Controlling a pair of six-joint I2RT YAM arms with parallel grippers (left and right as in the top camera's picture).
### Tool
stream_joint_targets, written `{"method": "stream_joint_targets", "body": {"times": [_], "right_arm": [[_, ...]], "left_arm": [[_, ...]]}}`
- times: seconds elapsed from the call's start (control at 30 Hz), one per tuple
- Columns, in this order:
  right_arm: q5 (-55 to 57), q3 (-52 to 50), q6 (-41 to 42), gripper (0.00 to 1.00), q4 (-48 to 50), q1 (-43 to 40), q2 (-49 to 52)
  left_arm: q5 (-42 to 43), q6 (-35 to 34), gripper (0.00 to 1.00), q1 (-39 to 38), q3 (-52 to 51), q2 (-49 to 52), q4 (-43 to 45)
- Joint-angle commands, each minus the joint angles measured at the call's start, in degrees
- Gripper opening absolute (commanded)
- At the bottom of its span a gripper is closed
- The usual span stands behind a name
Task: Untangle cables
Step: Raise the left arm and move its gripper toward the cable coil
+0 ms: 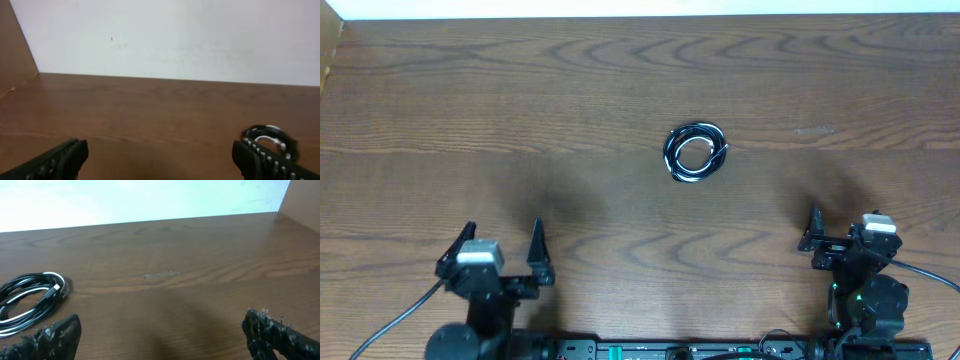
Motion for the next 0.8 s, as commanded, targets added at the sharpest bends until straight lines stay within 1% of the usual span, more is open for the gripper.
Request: {"method": "stream_joint_targets", "body": {"times": [0.0,0.1,0.23,0.37,0.57,0.67,0.77], "right_arm": [[-0.3,-0.2,-0.7,0.99,0.1,0.2,-0.4],[-0.3,-0.2,-0.7,0.99,0.1,0.2,-0.4],[-0.3,-0.2,-0.7,0.99,0.1,0.2,-0.4],[-0.3,-0.2,-0.7,0.99,0.1,0.2,-0.4],[-0.3,-0.2,-0.7,0.99,0.1,0.2,-0.4],[-0.3,-0.2,-0.7,0.99,0.1,0.2,-0.4],[-0.3,-0.2,-0.7,0.99,0.1,0.2,-0.4]], "left_arm": [[1.3,-1.1,0.98,0.2,6.2,1.4,-2.1],[1.3,-1.1,0.98,0.2,11.5,4.0,-4.1],[1.2,-1.0,0.98,0.2,19.6,10.9,-7.0],[1.3,0.3,0.98,0.2,28.3,20.7,-10.4],[1.3,0.4,0.98,0.2,41.9,36.2,-17.1],[1.3,0.4,0.98,0.2,45.9,42.7,-20.8],[1.3,0.4,0.98,0.2,47.7,48.1,-23.8]]}}
